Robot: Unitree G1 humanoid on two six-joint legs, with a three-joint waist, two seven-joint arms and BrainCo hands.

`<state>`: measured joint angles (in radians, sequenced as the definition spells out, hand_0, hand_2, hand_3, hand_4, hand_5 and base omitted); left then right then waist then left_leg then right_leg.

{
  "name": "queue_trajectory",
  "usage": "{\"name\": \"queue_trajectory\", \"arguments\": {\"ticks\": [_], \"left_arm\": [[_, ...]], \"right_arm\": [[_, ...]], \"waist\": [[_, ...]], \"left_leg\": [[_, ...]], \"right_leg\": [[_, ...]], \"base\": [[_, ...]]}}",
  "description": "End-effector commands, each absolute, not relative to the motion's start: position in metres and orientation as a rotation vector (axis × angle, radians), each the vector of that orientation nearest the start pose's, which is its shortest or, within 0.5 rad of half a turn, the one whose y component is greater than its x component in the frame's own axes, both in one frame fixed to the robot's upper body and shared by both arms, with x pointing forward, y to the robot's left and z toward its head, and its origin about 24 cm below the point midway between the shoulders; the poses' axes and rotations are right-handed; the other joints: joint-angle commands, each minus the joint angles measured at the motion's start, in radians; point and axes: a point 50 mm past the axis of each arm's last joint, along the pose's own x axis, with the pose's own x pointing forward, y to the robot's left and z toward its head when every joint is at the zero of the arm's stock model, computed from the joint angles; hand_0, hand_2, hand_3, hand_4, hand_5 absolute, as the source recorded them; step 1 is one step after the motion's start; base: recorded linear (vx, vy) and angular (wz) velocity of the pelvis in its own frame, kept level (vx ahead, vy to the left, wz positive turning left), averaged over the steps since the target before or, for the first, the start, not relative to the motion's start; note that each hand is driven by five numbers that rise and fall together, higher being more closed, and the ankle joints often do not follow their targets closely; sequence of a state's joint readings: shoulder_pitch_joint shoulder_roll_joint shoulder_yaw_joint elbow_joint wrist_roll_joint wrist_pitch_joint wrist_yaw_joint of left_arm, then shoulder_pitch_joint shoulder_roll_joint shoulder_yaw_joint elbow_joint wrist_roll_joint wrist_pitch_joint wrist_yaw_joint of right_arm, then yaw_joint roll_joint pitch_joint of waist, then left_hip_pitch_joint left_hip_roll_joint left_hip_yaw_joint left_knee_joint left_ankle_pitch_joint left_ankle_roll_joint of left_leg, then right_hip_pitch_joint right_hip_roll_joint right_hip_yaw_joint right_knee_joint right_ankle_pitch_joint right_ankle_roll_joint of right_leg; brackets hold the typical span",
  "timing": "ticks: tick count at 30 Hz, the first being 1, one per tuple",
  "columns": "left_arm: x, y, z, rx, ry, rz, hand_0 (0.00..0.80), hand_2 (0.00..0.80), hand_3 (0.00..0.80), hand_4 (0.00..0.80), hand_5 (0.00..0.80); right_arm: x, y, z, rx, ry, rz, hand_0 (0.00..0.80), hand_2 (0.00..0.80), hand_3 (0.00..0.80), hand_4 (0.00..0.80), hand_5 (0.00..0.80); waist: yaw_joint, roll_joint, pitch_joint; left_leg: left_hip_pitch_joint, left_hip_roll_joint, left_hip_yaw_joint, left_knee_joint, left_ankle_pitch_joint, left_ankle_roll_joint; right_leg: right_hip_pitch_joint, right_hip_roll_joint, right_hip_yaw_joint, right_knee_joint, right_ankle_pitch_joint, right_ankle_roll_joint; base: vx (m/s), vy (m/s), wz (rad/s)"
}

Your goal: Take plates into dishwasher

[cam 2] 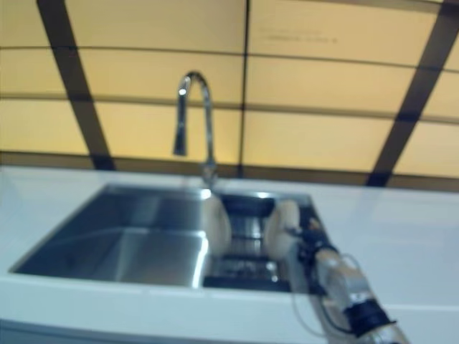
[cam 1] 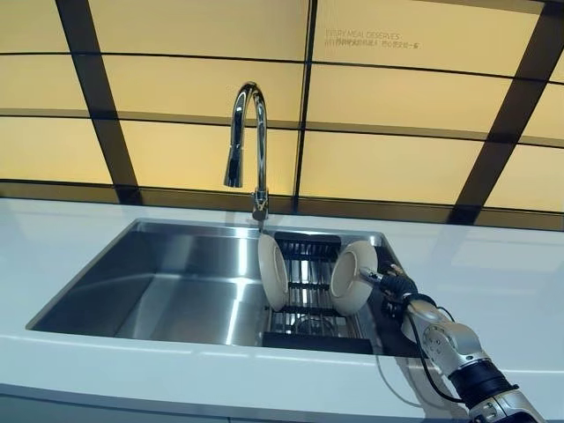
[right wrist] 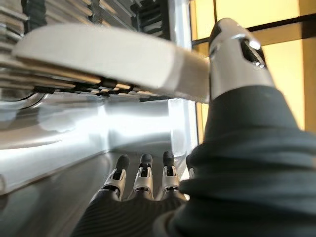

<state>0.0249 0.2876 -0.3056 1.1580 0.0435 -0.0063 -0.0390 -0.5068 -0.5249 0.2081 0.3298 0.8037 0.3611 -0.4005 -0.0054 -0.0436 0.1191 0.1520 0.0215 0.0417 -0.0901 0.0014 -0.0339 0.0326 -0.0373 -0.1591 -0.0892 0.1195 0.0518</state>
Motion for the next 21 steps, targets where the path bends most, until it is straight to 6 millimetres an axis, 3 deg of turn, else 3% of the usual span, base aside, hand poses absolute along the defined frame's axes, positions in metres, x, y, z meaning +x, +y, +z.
{"name": "queue_trajectory", "arguments": {"ticks": [1,21], "left_arm": [[0.110,0.233,-0.155,0.492,1.169,-0.187,0.000,0.000,0.000,0.000,0.000],[0.109,0.233,-0.155,0.504,1.171,-0.198,0.000,0.000,0.000,0.000,0.000]], "right_arm": [[0.357,-0.209,0.117,0.170,0.217,-0.211,0.000,0.000,0.000,0.000,0.000],[0.365,-0.207,0.128,0.181,0.196,-0.207,0.000,0.000,0.000,0.000,0.000]], "waist": [[0.039,-0.026,0.009],[0.053,-0.027,0.018]], "left_leg": [[-0.018,-0.058,0.064,0.003,-0.050,0.038],[-0.016,-0.059,0.059,0.003,-0.048,0.038]], "right_leg": [[0.074,0.010,0.013,0.005,-0.087,0.032],[0.076,0.008,0.010,0.010,-0.087,0.032]], "base": [[0.000,0.000,0.00],[0.002,0.001,0.02]]}}
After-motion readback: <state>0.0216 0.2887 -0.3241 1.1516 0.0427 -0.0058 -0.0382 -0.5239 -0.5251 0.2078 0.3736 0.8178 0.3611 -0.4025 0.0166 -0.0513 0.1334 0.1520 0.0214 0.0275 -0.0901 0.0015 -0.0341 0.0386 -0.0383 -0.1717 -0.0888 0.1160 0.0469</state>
